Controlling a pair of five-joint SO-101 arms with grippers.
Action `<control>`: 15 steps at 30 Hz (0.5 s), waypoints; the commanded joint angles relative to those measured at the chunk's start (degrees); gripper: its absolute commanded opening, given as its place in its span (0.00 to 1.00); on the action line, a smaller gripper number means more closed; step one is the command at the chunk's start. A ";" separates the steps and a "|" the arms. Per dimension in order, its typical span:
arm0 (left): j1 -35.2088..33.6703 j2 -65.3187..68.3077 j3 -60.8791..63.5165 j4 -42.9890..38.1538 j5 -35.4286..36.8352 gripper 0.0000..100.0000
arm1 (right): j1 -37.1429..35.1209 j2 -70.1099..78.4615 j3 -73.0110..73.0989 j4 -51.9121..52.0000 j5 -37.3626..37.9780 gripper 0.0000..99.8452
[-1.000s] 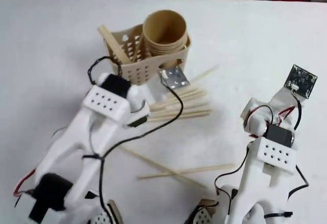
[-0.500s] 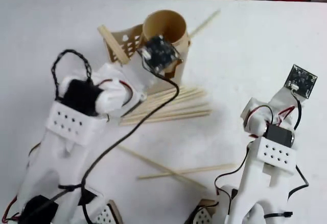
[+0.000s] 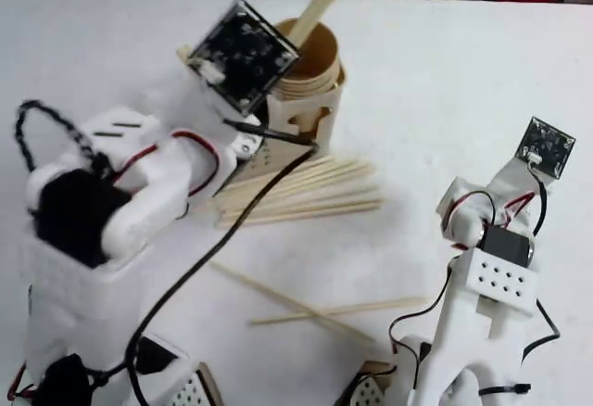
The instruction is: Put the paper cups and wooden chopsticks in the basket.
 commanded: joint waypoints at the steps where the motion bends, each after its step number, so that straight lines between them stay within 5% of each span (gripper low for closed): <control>1: 0.57 -2.15 -6.77 -4.48 2.37 0.02 | 0.40 -1.36 -1.49 -1.10 0.18 0.02; 15: -1.45 -1.45 -3.69 -20.66 2.99 0.02 | 0.31 -1.19 -1.41 -1.10 0.18 0.02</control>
